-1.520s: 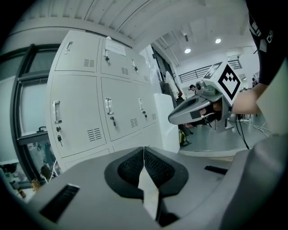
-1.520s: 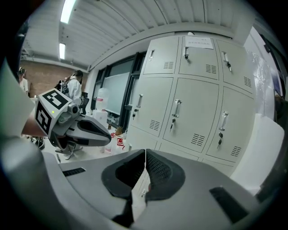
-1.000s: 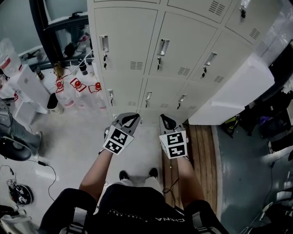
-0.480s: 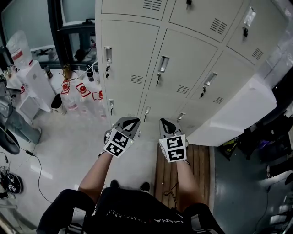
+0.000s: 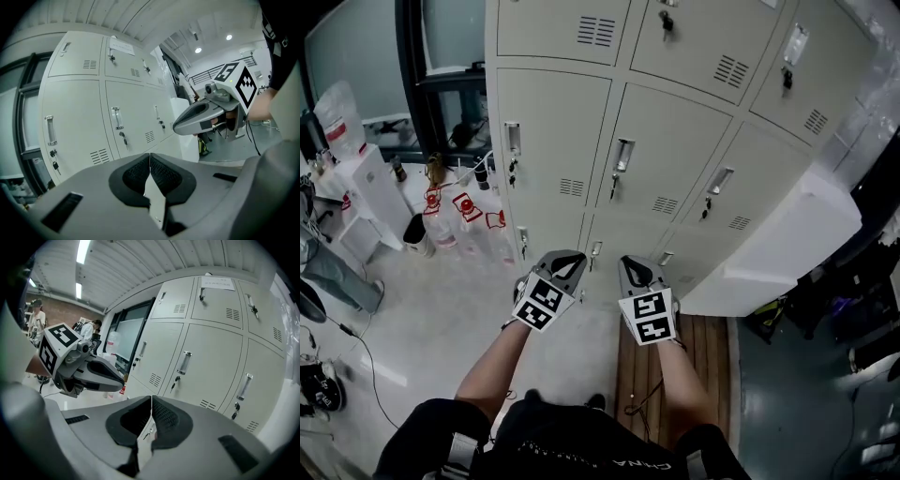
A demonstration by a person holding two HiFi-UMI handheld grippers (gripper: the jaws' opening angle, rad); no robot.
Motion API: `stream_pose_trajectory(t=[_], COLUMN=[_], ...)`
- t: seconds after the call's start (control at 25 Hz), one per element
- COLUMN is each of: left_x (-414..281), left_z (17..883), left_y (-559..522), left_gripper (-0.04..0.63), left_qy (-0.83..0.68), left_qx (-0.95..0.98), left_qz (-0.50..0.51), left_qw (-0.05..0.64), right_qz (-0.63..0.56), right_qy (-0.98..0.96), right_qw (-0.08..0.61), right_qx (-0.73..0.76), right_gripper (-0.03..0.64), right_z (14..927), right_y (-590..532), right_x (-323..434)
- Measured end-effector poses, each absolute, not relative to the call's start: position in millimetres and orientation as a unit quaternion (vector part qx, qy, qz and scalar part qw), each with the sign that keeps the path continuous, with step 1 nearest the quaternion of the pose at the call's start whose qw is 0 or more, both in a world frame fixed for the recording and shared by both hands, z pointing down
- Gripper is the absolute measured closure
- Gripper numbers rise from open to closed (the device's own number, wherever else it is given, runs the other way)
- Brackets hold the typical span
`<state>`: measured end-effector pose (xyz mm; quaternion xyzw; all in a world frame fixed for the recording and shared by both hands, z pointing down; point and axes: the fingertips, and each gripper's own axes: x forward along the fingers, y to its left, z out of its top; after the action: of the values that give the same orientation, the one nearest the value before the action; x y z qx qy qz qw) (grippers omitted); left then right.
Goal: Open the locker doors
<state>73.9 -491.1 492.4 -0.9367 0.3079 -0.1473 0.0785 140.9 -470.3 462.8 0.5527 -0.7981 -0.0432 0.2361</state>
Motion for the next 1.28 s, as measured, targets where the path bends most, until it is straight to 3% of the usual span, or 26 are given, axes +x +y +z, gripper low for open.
stream_pose_trajectory(t=[0.76,1.28], left_x=[119.9,159.6], left_z=[282.1,179.4], left_y=[-561.4,-614.1], left_gripper=[0.575,0.575], left_qy=[0.345,0.362], left_qx=[-0.913,-0.894], left_qz=[-0.103,-0.125], left_qw=[0.193,0.234], right_qz=[-0.172,-0.306], right_qy=[-0.784,-0.728], right_qw=[0.202,0.295], right_qx=[0.562,0.538], right_gripper=[0.586,0.584], right_z=[269.7,185.1], right_y=[-525.7,-558.4], right_x=[156.5,199.9])
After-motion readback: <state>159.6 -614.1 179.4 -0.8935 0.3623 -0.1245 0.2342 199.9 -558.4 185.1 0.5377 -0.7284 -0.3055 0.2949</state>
